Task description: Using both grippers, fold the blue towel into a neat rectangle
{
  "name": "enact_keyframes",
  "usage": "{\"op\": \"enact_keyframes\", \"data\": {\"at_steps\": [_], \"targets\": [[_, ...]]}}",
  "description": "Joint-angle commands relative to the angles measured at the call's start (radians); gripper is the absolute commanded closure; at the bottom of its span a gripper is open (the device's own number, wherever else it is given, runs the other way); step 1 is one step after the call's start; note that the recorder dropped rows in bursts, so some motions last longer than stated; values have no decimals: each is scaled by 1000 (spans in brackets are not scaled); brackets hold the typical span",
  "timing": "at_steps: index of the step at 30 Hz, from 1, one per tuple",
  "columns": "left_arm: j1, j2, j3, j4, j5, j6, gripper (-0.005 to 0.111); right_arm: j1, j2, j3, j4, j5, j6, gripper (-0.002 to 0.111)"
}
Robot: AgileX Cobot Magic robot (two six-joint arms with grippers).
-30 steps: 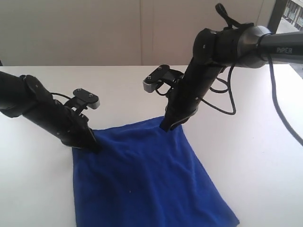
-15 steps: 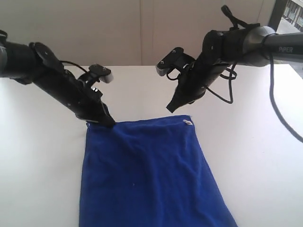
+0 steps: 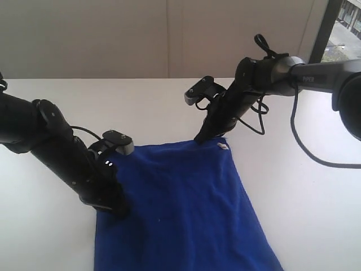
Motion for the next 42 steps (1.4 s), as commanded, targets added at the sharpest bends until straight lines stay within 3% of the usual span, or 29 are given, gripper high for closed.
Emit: {"op": "enact_keyframes", "data": {"at_steps": [1, 10, 17, 23, 32, 34, 38, 42], "targets": [[-6, 1, 33, -20, 14, -2, 107, -4, 24, -1, -1, -21, -11, 108], [-6, -5, 53, 7, 42, -10, 107, -4, 24, -1, -32, -40, -6, 108], [-4, -18, 53, 136, 31, -95, 107, -4, 28, -1, -101, -46, 61, 108], [-4, -18, 53, 124, 28, -97, 107, -4, 27, -1, -98, -65, 61, 108], [-4, -102, 12, -10, 5, 6, 107, -2, -66, -1, 18, -106, -17, 108], [-4, -136, -5, -10, -33, 6, 107, -2, -110, -1, 16, -76, -17, 108], [1, -169, -7, 0, -230, 6, 107, -2, -184, -1, 14, 69, -11, 108], [39, -98, -18, 4, -324, 22, 107, -2, -227, 4, 14, 246, -9, 108]]}}
